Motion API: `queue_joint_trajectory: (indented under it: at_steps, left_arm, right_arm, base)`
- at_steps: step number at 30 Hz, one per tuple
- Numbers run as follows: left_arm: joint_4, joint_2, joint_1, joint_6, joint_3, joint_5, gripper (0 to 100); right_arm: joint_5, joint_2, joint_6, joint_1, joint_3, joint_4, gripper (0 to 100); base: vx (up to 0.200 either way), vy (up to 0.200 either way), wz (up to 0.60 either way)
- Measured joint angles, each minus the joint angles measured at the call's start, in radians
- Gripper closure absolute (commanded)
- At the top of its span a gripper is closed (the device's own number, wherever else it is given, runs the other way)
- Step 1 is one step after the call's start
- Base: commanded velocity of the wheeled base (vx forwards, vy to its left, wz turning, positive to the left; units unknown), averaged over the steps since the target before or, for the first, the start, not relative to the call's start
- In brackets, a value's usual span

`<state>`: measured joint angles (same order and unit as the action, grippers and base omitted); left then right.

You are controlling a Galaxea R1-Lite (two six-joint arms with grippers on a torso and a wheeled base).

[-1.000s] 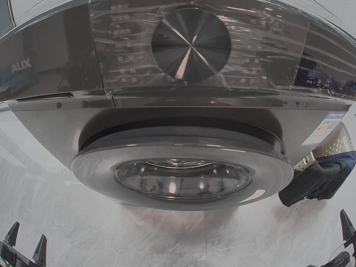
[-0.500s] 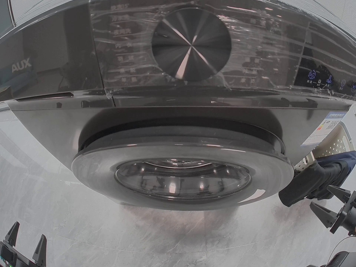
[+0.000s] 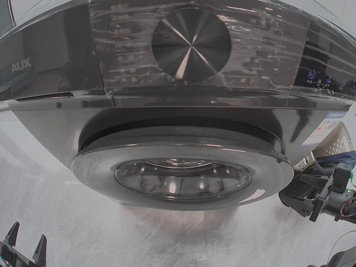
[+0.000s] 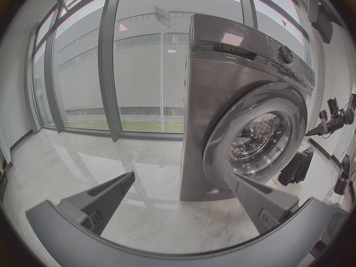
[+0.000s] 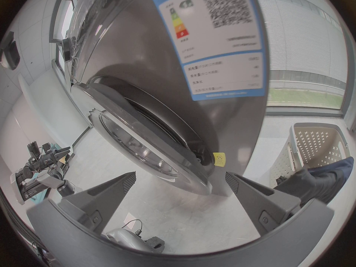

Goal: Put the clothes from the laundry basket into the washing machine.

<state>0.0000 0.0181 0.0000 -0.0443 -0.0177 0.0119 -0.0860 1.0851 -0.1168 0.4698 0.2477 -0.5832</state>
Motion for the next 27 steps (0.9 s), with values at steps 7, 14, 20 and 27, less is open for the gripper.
queue_joint_trajectory:
  at_steps: [7,14,20,27]
  left_arm:
    - [0.000,0.000,0.000,0.000,0.000,0.000,0]
    - [0.000,0.000,0.000,0.000,0.000,0.000,0]
    - [0.000,0.000,0.000,0.000,0.000,0.000,0]
    - [0.000,0.000,0.000,0.000,0.000,0.000,0]
  right_arm:
    - [0.000,0.078,-0.003,0.034,0.037,-0.001,0]
    - [0.000,0.134,-0.004,0.049,0.074,-0.003,0]
    - [0.000,0.170,-0.006,0.063,0.090,-0.026,0]
    - [0.004,0.196,-0.003,0.086,0.066,-0.061,0]
  base:
    - [0.000,0.000,0.00]
    - [0.000,0.000,0.00]
    - [0.000,0.000,0.00]
    - [0.000,0.000,0.00]
